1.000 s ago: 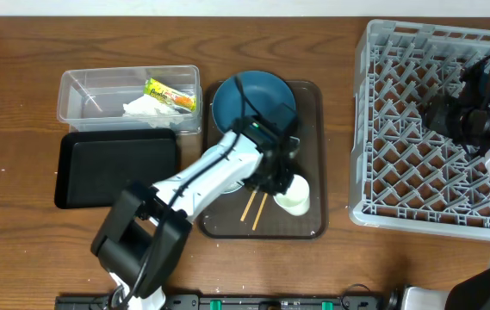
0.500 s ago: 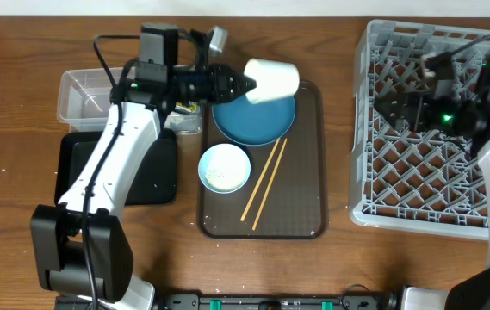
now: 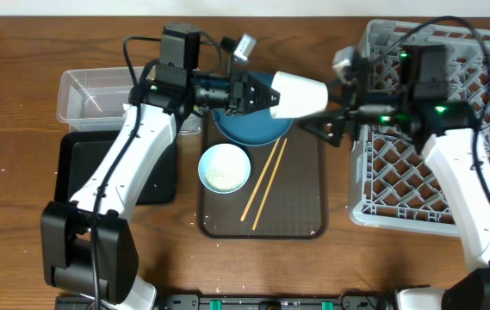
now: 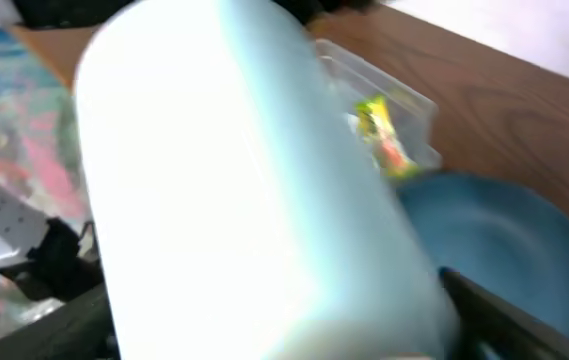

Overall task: Sort waste into correct bins and load items into the dishwasher rack
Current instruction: 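Hand the white cup from the left gripper to the right gripper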

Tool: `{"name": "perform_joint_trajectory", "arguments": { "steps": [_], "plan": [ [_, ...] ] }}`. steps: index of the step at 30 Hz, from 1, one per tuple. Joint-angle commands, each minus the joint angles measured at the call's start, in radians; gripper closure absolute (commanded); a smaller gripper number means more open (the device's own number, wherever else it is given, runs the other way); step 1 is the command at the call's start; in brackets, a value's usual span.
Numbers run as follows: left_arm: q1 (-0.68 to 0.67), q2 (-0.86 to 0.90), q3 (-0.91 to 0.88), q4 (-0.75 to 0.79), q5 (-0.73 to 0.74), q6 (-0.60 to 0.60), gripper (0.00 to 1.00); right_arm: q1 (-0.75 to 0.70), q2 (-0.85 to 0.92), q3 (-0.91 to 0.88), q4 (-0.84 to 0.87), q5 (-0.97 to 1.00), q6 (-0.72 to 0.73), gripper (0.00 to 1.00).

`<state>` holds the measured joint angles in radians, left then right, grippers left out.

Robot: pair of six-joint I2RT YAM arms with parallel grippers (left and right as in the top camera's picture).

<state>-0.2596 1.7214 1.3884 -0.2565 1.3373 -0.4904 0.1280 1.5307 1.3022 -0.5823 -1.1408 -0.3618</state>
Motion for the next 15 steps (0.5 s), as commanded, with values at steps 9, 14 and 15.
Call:
{"name": "perform_joint_trajectory", "arguments": {
  "steps": [9, 14, 15],
  "plan": [
    [0.000, 0.013, 0.010, 0.005, 0.031, -0.005, 0.94, 0.007, 0.001, 0.005, 0.074, -0.040, -0.020, 0.22],
    [0.000, 0.013, 0.010, 0.005, 0.016, -0.005, 0.94, -0.025, 0.001, 0.005, 0.075, -0.084, -0.020, 0.27],
    [0.000, 0.013, 0.010, 0.006, 0.013, -0.005, 0.94, -0.025, 0.001, 0.005, 0.076, -0.087, -0.020, 0.28]
  ]
}}
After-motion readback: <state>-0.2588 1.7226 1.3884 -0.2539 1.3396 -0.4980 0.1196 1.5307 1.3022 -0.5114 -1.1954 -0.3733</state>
